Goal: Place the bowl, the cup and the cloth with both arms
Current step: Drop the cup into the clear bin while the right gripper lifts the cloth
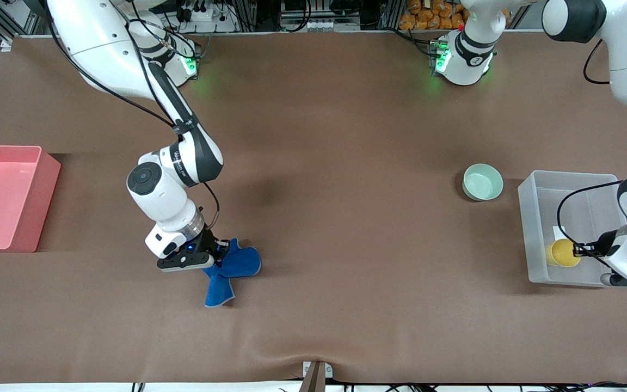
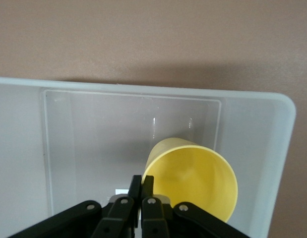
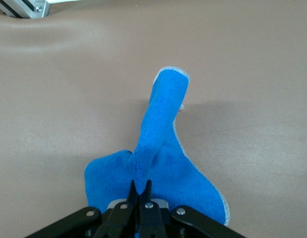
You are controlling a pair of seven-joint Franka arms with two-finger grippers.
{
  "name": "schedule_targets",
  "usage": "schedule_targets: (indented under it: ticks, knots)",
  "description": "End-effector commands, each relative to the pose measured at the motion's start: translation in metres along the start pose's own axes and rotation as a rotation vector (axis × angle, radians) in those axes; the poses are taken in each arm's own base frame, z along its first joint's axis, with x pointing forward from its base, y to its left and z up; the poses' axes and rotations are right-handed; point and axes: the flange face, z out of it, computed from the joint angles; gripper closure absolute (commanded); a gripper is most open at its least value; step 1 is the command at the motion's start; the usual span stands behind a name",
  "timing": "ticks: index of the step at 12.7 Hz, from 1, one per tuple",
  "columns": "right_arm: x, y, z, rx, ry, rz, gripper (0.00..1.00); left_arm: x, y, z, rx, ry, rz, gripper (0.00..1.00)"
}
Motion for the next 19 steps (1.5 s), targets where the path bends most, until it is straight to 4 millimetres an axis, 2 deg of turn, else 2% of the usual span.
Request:
schedule_targets:
  ticks: [1,2,3,4,5,6,8,11,13,15,16,17,18,19]
  knots:
    - [0.012,0.008,-0.016,-0.012,-0.037,0.005,1.0,0.002,0.001,0.005,-0.012,0.017,0.009,1.0]
    - [0.016,0.009,-0.019,-0.019,-0.056,0.005,1.0,0.003,0.0,0.007,-0.01,0.022,0.009,0.9]
    - [0.016,0.011,-0.022,-0.023,-0.072,0.004,1.0,0.004,0.001,0.005,0.0,0.023,0.026,0.69]
    - [0.019,0.023,-0.029,-0.028,-0.067,-0.001,1.0,0.004,0.002,0.002,0.003,0.025,0.046,0.58]
    - [0.023,0.036,-0.035,-0.034,-0.075,-0.019,1.0,0.004,0.002,0.0,0.003,0.025,0.06,0.52]
    - [0.029,0.052,-0.049,-0.042,-0.087,-0.014,1.0,0.003,0.001,-0.007,0.004,0.021,0.059,0.49]
    - [0.035,0.085,-0.097,-0.065,-0.161,0.013,1.0,-0.002,0.005,-0.037,-0.011,-0.007,0.061,0.45]
    - [0.031,0.123,-0.173,-0.085,-0.273,0.03,1.0,-0.012,0.027,-0.091,-0.028,-0.034,0.073,0.47]
    - [0.031,0.138,-0.219,-0.079,-0.278,-0.037,1.0,-0.022,0.045,-0.122,-0.047,-0.049,0.011,0.49]
    - [0.026,0.162,-0.267,-0.102,-0.289,-0.07,1.0,-0.031,0.084,-0.139,-0.056,-0.093,-0.063,0.49]
    - [0.021,0.179,-0.293,-0.114,-0.291,-0.083,1.0,-0.044,0.094,-0.146,-0.063,-0.103,-0.092,0.49]
    - [0.016,0.192,-0.314,-0.113,-0.3,-0.111,1.0,-0.061,0.103,-0.144,-0.068,-0.116,-0.099,0.49]
    - [0.01,0.213,-0.33,-0.113,-0.307,-0.109,1.0,-0.075,0.113,-0.145,-0.074,-0.113,-0.109,0.49]
    - [0.002,0.236,-0.344,-0.108,-0.326,-0.108,1.0,-0.091,0.131,-0.134,-0.08,-0.127,-0.111,0.49]
